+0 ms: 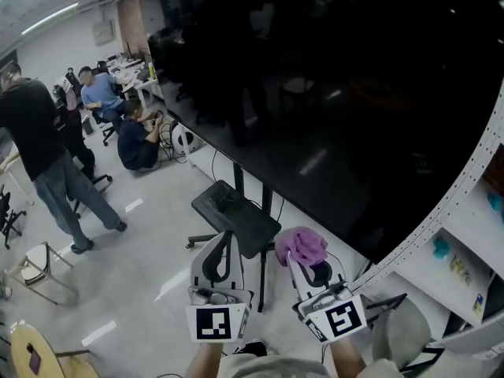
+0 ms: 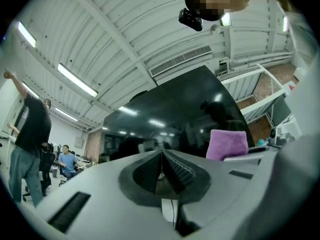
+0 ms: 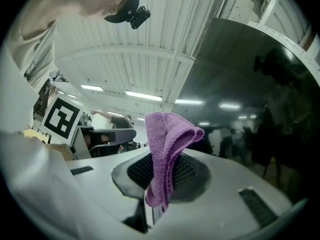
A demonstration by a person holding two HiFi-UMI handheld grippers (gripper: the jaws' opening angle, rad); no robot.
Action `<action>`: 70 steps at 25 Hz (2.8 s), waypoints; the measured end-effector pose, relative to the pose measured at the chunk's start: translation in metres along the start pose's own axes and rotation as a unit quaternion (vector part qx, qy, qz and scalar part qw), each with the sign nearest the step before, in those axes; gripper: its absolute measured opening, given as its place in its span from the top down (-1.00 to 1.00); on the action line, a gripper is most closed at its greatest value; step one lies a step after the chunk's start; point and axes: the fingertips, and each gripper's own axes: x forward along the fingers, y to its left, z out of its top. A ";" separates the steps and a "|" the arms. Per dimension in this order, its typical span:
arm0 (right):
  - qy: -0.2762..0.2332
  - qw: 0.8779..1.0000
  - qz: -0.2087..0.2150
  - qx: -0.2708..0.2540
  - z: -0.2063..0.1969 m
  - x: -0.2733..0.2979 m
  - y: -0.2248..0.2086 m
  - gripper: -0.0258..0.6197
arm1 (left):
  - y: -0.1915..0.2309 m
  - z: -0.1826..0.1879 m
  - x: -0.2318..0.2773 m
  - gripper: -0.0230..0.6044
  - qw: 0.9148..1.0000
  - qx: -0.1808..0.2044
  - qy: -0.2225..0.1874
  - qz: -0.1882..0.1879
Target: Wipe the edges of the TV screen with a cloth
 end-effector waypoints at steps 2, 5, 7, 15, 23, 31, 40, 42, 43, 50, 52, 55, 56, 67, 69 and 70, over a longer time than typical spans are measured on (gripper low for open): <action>-0.008 1.000 -0.006 0.000 0.007 0.011 -0.007 0.77 | 0.005 0.003 0.012 0.86 1.000 -0.004 -0.001 0.006; -0.018 1.000 -0.013 -0.005 0.017 0.022 -0.016 0.77 | 0.008 0.006 0.027 0.86 1.000 0.003 -0.001 0.004; -0.020 1.000 -0.019 -0.006 0.017 0.026 -0.018 0.77 | 0.008 0.003 0.032 0.86 1.000 0.005 0.001 -0.004; -0.034 0.993 -0.077 -0.084 0.067 0.016 -0.045 0.77 | -0.023 0.027 0.069 0.86 0.996 -0.028 -0.013 -0.086; -0.080 0.937 -0.198 -0.277 0.236 -0.014 -0.111 0.77 | -0.121 0.139 0.155 0.86 0.964 -0.070 -0.097 -0.239; -0.071 0.808 -0.342 -0.474 0.404 -0.072 -0.159 0.77 | -0.234 0.287 0.178 0.86 0.893 -0.144 -0.173 -0.389; -0.058 0.752 -0.407 -0.515 0.501 -0.075 -0.222 0.77 | -0.278 0.363 0.192 0.86 0.864 -0.176 -0.190 -0.431; -0.045 0.749 -0.408 -0.521 0.507 -0.070 -0.230 0.77 | -0.282 0.368 0.193 0.86 0.864 -0.175 -0.192 -0.431; -0.038 0.749 -0.405 -0.523 0.508 -0.067 -0.234 0.77 | -0.284 0.370 0.194 0.86 0.864 -0.174 -0.193 -0.432; -0.026 0.767 -0.371 -0.522 0.504 -0.046 -0.241 0.77 | -0.289 0.365 0.198 0.86 0.869 -0.159 -0.191 -0.429; -0.029 0.771 -0.370 -0.518 0.502 -0.045 -0.241 0.77 | -0.290 0.359 0.198 0.86 0.872 -0.145 -0.191 -0.427; -0.029 0.775 -0.360 -0.518 0.497 -0.042 -0.239 0.77 | -0.291 0.353 0.198 0.86 0.875 -0.131 -0.194 -0.423; -0.027 0.777 -0.355 -0.519 0.494 -0.040 -0.238 0.77 | -0.291 0.351 0.198 0.86 0.875 -0.132 -0.194 -0.423; -0.019 0.829 -0.295 -0.475 0.447 -0.046 -0.233 0.77 | -0.304 0.329 0.186 0.86 0.862 -0.145 -0.178 -0.452; -0.016 0.836 -0.289 -0.466 0.435 -0.050 -0.233 0.77 | -0.307 0.324 0.185 0.86 0.863 -0.142 -0.176 -0.452; -0.013 0.837 -0.289 -0.464 0.428 -0.052 -0.233 0.77 | -0.309 0.321 0.184 0.86 0.863 -0.142 -0.174 -0.453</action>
